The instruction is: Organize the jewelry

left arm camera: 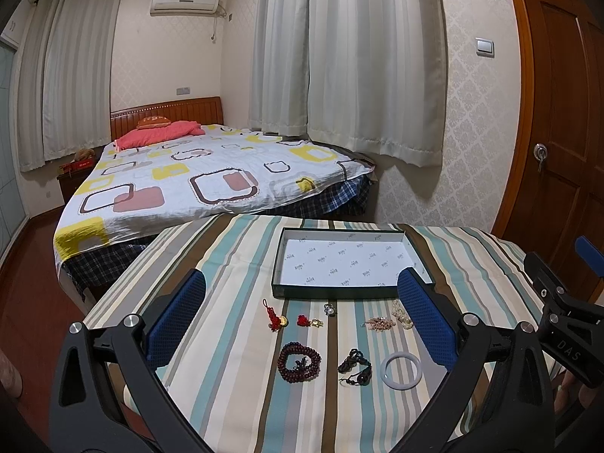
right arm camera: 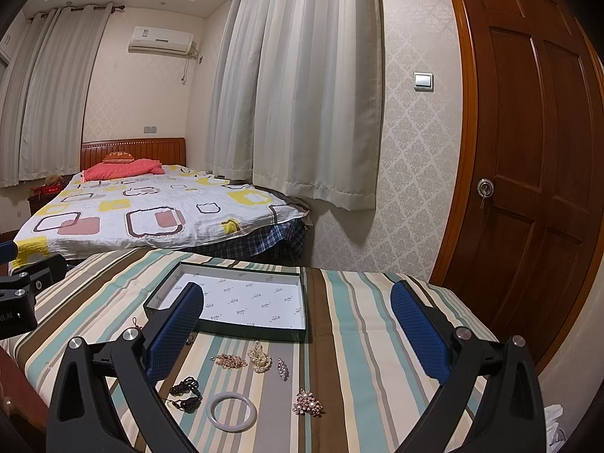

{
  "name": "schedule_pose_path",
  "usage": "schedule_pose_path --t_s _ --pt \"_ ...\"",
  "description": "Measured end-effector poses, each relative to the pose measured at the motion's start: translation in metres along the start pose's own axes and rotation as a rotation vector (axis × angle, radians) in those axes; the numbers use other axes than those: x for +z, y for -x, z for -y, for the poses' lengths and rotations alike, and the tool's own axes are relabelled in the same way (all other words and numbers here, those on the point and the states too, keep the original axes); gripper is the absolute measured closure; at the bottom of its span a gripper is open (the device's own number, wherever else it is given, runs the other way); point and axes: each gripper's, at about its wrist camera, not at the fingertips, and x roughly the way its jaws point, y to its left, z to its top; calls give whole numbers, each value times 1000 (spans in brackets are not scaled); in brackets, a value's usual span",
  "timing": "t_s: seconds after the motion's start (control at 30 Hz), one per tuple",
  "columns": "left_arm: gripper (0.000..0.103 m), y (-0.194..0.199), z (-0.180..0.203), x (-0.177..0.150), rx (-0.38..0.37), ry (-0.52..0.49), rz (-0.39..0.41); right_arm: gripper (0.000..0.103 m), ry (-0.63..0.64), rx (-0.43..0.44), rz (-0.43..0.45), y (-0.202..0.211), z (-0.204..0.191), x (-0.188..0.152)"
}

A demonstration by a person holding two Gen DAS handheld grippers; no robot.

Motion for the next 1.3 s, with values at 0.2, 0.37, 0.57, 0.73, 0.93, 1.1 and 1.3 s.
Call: schedule_pose_path --t_s 0.2,0.37,0.57,0.73,0.93,1.1,1.3 --pt "4 -2 0 -5 0 7 -14 6 -3 2 -8 -1 -1 0" --pt "4 -18 -4 -18 3 13 -42 6 -11 11 -35 -13 0 -7" --pt "4 -44 -10 -28 -3 26 -92 6 -20 24 -78 -35 2 -23" --pt "4 -72 -15 -41 -6 41 -139 6 -32 30 -124 -58 6 -43" --pt "4 -115 -18 -69 -8 38 -214 6 -44 33 -203 -89 10 -72" --pt "4 -153 -20 -98 -4 39 -327 6 -55 34 -287 -113 14 -99" --pt "4 -189 -21 -127 1 50 -449 6 -67 27 -362 -135 19 -122"
